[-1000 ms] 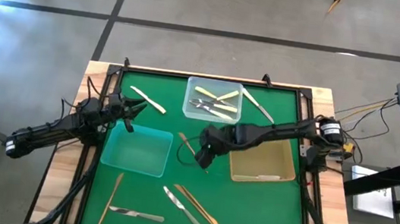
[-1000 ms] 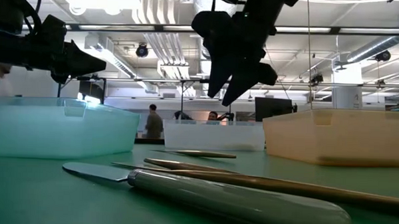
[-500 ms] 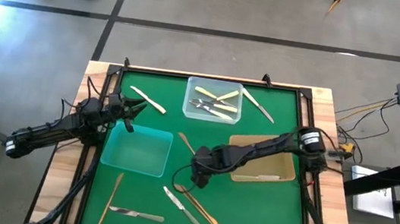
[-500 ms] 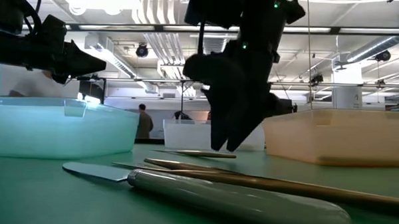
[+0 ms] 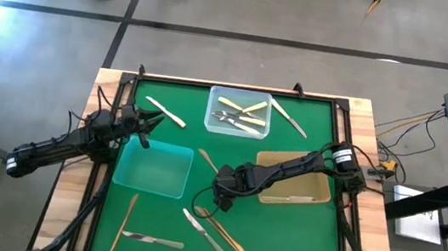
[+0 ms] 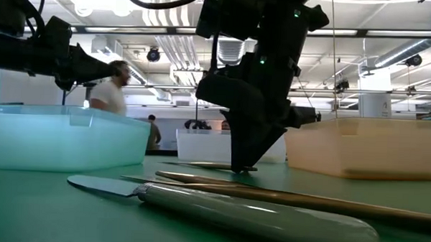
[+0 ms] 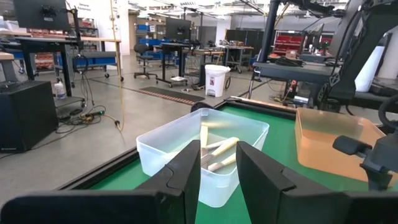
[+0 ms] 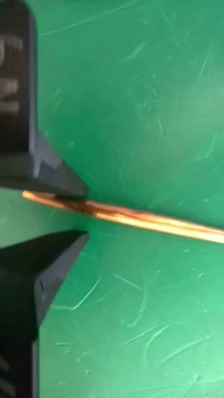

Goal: Sort silverware by color (type)
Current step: Put the gold knife into the blue bin

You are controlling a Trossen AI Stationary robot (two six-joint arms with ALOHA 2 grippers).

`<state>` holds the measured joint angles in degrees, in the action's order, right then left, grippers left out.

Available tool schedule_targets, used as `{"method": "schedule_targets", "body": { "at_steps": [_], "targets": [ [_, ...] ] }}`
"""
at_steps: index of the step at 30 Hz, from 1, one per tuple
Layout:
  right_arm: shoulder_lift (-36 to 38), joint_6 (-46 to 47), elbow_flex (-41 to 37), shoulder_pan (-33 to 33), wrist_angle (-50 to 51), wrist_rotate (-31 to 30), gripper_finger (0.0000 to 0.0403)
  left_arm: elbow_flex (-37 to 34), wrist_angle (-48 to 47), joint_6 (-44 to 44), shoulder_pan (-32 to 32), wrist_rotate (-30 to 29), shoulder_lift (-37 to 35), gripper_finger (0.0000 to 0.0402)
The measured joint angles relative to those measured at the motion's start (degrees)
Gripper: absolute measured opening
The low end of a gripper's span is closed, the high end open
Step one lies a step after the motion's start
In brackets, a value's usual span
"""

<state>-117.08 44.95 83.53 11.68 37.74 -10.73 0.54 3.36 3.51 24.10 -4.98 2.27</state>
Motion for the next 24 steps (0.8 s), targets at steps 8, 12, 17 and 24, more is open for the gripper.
{"method": "schedule_targets", "body": {
  "at_steps": [8, 12, 17, 24],
  "targets": [
    [0.17, -2.14, -0.13, -0.08, -0.73, 0.68, 0.0015, 0.0, 0.0, 0.01, -0.02, 0.0, 0.01, 0.0087],
    [1.5, -2.16, -0.23, -0.17, -0.04, 1.87, 0.0012, 0.02, 0.0, 0.0, -0.02, 0.01, 0.01, 0.0087],
    [4.5, -2.12, -0.66, -0.68, 2.45, 1.68, 0.0011, 0.02, 0.0, 0.0, -0.01, 0.01, 0.01, 0.0087],
    [10.14, -1.97, -0.42, -1.88, 4.21, -3.1, 0.001, 0.0, -0.01, 0.01, -0.01, -0.02, 0.03, 0.0087]
  ]
}}
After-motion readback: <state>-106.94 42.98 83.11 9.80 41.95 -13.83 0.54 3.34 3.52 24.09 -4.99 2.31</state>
